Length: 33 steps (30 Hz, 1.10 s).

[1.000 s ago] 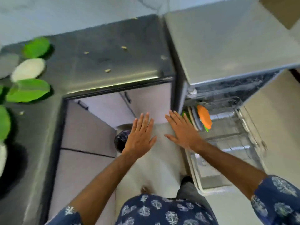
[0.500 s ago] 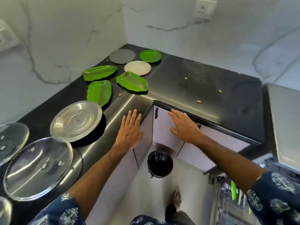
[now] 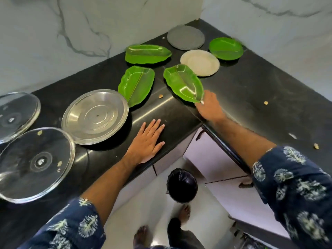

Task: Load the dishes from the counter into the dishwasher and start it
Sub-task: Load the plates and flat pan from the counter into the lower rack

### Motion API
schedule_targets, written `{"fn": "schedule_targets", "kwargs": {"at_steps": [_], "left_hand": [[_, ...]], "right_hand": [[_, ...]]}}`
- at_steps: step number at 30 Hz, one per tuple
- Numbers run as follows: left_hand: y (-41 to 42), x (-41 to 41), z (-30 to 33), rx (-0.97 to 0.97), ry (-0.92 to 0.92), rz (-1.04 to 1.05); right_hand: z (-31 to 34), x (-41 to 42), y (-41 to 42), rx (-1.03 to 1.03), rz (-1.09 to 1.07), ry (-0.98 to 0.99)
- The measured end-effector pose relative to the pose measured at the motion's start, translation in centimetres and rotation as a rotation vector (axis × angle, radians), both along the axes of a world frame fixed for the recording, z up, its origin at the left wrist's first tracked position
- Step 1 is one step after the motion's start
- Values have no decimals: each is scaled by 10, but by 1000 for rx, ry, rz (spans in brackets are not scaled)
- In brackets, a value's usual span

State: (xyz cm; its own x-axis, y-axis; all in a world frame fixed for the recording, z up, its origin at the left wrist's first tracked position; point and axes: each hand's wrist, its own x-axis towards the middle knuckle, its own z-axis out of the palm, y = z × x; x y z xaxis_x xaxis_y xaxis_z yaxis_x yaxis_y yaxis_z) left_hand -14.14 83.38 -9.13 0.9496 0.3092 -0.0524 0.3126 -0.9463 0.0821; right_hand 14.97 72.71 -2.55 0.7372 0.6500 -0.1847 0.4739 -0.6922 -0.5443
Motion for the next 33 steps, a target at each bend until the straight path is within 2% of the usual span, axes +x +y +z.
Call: {"fn": "schedule_targets", "kwargs": {"at_steps": [3, 7, 12, 15, 22, 26, 28, 29, 30, 31, 33], "left_hand": [[2, 1, 1, -21, -15, 0], [4, 2, 3, -72, -31, 2], [4, 2, 4, -98, -34, 20], [3, 1, 3, -105, -34, 25], [5, 0, 1, -94, -59, -10], [-1, 5, 1, -115, -79, 52], [-20, 12, 10, -125, -168, 14], [-38, 18, 17, -195, -248, -57], [-57, 24, 24, -380, -310, -126], [-83, 31, 34, -677, -308, -188], [-143, 45, 52, -1252, -159, -229]], "right_hand": [[-28, 45, 31, 50, -66, 107], [-12, 49, 47, 66, -189, 170], [-11, 56, 47, 196, -295, 446], [-3, 48, 36, 348, -375, 572], [10, -38, -72, 594, -439, 872], [17, -119, -156, 704, -464, 918], [16, -158, -198, 746, -544, 931], [14, -175, -219, 749, -587, 926], [12, -192, -235, 746, -610, 928], [12, -210, -256, 751, -639, 913], [14, -242, -292, 746, -703, 871]]}}
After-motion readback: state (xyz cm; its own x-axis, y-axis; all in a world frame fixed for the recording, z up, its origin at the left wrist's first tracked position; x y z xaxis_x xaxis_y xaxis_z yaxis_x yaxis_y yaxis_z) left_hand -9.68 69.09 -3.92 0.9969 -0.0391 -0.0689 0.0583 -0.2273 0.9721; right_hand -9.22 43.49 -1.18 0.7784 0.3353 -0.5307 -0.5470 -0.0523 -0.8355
